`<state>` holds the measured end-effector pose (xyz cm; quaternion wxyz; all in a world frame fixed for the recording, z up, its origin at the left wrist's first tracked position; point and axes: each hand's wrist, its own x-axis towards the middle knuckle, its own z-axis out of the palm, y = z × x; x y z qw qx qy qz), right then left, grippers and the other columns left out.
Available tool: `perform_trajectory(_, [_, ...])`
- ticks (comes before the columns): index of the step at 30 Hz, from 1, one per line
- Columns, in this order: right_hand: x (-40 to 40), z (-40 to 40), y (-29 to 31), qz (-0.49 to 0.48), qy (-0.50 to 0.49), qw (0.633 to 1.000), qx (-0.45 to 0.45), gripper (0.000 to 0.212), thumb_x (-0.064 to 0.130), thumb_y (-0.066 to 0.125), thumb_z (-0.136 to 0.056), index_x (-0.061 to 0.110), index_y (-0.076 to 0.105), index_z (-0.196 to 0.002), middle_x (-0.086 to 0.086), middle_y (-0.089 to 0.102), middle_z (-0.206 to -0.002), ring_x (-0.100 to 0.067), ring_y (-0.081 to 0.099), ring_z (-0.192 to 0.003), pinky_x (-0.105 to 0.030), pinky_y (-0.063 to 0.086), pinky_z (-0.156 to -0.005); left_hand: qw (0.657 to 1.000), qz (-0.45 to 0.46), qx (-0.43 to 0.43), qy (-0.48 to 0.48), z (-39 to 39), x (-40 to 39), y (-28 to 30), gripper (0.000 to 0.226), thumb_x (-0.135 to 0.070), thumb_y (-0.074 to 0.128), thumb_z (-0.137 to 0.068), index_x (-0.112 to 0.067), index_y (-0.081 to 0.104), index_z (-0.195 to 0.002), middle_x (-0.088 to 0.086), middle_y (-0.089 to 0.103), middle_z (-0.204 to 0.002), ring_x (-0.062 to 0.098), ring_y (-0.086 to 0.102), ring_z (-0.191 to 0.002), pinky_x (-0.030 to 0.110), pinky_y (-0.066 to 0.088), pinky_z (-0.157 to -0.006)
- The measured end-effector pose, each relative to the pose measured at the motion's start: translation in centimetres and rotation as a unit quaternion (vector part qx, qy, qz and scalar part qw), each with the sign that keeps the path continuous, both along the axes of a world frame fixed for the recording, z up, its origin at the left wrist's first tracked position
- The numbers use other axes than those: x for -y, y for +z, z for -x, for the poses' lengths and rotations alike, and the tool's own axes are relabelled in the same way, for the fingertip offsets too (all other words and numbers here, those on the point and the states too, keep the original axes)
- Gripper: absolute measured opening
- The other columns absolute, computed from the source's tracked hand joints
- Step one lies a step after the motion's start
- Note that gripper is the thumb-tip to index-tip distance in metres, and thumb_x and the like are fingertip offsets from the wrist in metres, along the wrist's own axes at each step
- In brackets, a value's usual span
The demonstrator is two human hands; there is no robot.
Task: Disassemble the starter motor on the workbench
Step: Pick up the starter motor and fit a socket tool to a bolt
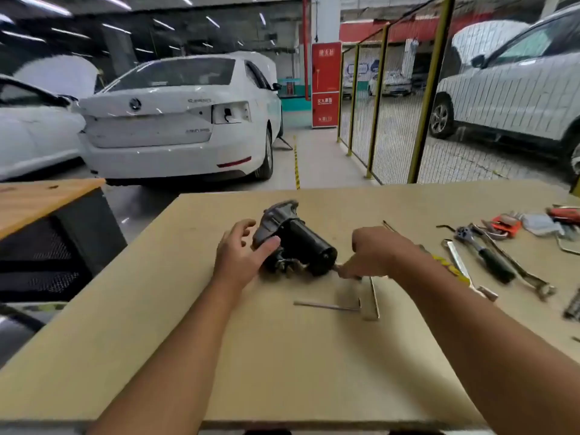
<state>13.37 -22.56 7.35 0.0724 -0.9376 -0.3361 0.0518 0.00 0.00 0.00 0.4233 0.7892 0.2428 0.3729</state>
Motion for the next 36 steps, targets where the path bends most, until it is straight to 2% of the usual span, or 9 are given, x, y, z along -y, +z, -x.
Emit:
perform_trajectory(3, [0.6,0.0,-0.9,0.08,0.004,0.993,-0.091,0.038,0.042,0.082,-0.072,0.008,0.067,-0.078,-0.007,0.07,-0.059,-0.022,0.068,-0.046,-0.027,0.051,-0.041,0.989,-0.082,-0.106,-0.054,-0.1,0.5,-0.3,0.099,-0.08,0.078,-0.051,-0.045,0.048,-0.139,-0.006,0.05,-0.133,0.019,0.052,-0.125,0.042,0.047,-0.109])
perform_trajectory(7, [-0.1,-2.1,-1.4,0.021,0.005,0.977,-0.212,0.023,0.007,0.076,-0.081,-0.006,0.067,-0.099,-0.016,0.071,-0.06,-0.032,0.071,-0.052,-0.035,0.056,-0.044,0.98,-0.114,-0.146,-0.071,-0.9,-0.1,-0.4,0.117,-0.086,0.083,-0.035,-0.058,0.039,-0.14,-0.015,0.036,-0.127,0.013,0.05,-0.123,0.034,0.044,-0.108])
perform_trajectory(13, [-0.5,-5.1,-3.7,-0.05,0.038,0.992,-0.108,0.011,0.027,0.073,-0.087,0.019,0.065,-0.088,-0.002,0.069,-0.082,-0.016,0.067,-0.058,-0.025,0.048,-0.048,0.975,-0.117,-0.156,-0.11,-1.6,-1.4,-0.1,0.113,-0.072,0.09,-0.035,-0.069,0.037,-0.135,-0.033,0.03,-0.123,-0.014,0.044,-0.11,0.012,0.036,-0.091])
perform_trajectory(16, [-0.5,-5.5,-4.5,-0.017,0.064,0.998,-0.019,0.011,0.036,0.064,-0.094,0.025,0.06,-0.094,0.003,0.057,-0.092,-0.019,0.055,-0.083,-0.025,0.036,-0.06,0.974,-0.111,-0.151,-0.13,-1.8,-1.9,0.1,0.108,-0.064,0.089,-0.04,-0.066,0.039,-0.136,-0.031,0.033,-0.124,-0.021,0.042,-0.109,0.002,0.033,-0.086])
perform_trajectory(19, [-0.1,-5.9,-4.9,-0.02,0.06,0.998,-0.031,0.011,0.038,0.06,-0.097,0.028,0.058,-0.094,0.004,0.055,-0.092,-0.019,0.054,-0.085,-0.023,0.035,-0.059,0.977,-0.089,-0.131,-0.144,-1.7,-1.9,0.0,0.104,-0.055,0.087,-0.043,-0.061,0.045,-0.137,-0.025,0.038,-0.128,-0.028,0.042,-0.11,-0.005,0.034,-0.087])
perform_trajectory(22, [0.4,-6.1,-4.7,-0.028,0.051,0.998,-0.037,0.018,0.044,0.06,-0.095,0.026,0.06,-0.096,0.003,0.059,-0.097,-0.018,0.056,-0.087,-0.028,0.04,-0.064,0.981,-0.062,-0.113,-0.146,-1.6,-2.2,-0.1,0.1,-0.039,0.089,-0.048,-0.056,0.048,-0.138,-0.016,0.043,-0.134,-0.018,0.049,-0.115,0.005,0.041,-0.096])
perform_trajectory(26, [1.4,-5.4,-3.7,-0.013,0.0,0.999,-0.05,0.048,0.065,0.074,-0.072,0.023,0.058,-0.089,0.002,0.061,-0.085,-0.014,0.062,-0.07,-0.03,0.047,-0.048,0.983,-0.035,-0.094,-0.156,-1.4,-2.3,0.2,0.099,-0.022,0.088,-0.053,-0.05,0.05,-0.14,-0.003,0.05,-0.14,0.006,0.059,-0.122,0.036,0.053,-0.106])
perform_trajectory(29, [2.3,-4.6,-3.0,0.014,-0.019,0.991,-0.129,0.06,0.064,0.083,-0.057,0.014,0.065,-0.084,-0.008,0.069,-0.073,-0.025,0.069,-0.056,-0.037,0.058,-0.044,0.983,-0.027,-0.09,-0.16,-1.4,-2.4,0.0,0.098,-0.019,0.087,-0.055,-0.052,0.05,-0.139,0.002,0.053,-0.139,0.018,0.064,-0.119,0.043,0.055,-0.104])
perform_trajectory(36, [2.2,-4.8,-2.9,0.01,-0.002,0.992,-0.125,0.015,0.025,0.077,-0.079,0.01,0.073,-0.079,-0.01,0.07,-0.064,-0.022,0.062,-0.048,-0.027,0.053,-0.043,0.985,-0.021,-0.075,-0.154,-1.2,-1.9,0.1,0.093,-0.02,0.086,-0.055,-0.051,0.052,-0.136,-0.008,0.06,-0.133,0.0,0.063,-0.115,0.029,0.058,-0.094])
